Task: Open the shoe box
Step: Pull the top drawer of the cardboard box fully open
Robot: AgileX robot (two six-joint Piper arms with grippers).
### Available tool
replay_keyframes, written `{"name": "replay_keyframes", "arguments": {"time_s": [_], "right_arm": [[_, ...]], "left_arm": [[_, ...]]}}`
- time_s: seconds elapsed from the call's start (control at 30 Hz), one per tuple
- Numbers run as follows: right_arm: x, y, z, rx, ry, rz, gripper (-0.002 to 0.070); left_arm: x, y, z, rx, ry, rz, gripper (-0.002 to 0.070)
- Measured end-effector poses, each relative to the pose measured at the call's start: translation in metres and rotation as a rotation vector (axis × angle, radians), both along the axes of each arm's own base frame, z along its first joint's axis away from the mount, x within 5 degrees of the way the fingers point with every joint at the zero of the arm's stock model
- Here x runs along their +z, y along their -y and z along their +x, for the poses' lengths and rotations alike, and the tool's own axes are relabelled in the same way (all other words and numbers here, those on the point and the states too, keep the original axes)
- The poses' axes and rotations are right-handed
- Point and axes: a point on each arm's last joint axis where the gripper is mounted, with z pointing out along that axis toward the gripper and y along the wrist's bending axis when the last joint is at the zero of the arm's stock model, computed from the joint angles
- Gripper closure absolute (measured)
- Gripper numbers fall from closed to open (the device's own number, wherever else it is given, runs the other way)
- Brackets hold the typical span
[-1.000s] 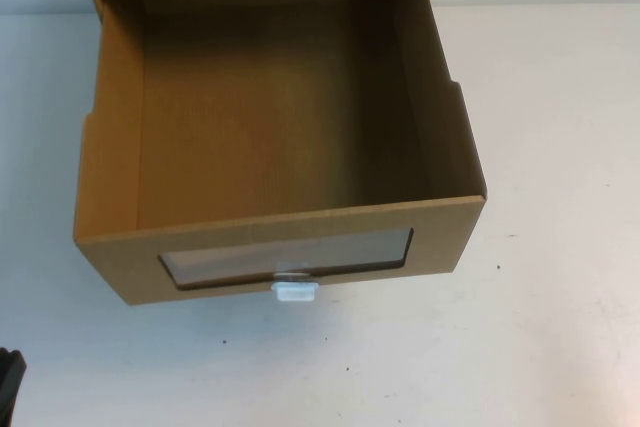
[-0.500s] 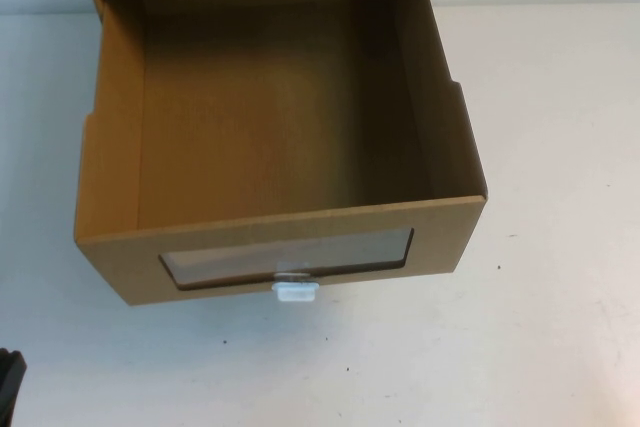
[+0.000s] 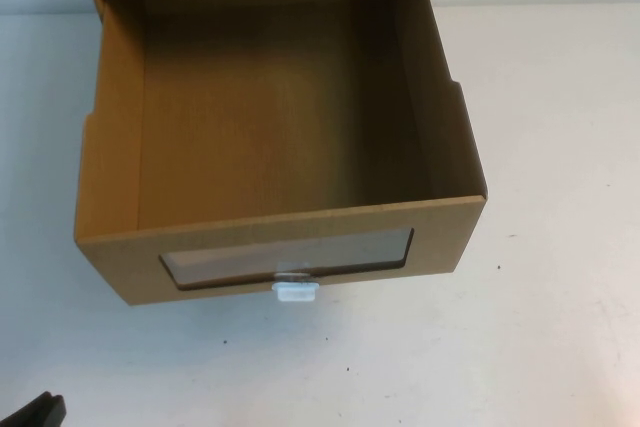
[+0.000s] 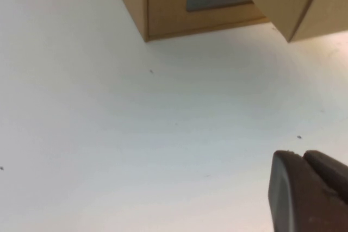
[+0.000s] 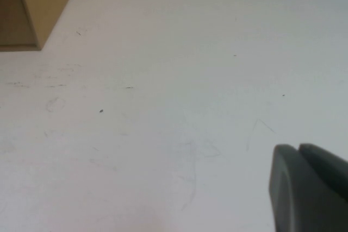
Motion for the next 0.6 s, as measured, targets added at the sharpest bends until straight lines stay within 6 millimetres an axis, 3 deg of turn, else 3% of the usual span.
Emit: {"name": "replay_keyframes", "arguments": {"time_s": [0.33,0.6], "right_arm": [[0.0,0.0,0.0,0.0,0.0,0.0,0.069],[0.0,0.0,0.0,0.0,0.0,0.0,0.0689]], "left_arm": [[-0.001,0.0,0.0,-0.003,-0.01,-0.007,0.068],[0.005,-0.011,0.004,0.08,0.102,0.169,0.068]]}}
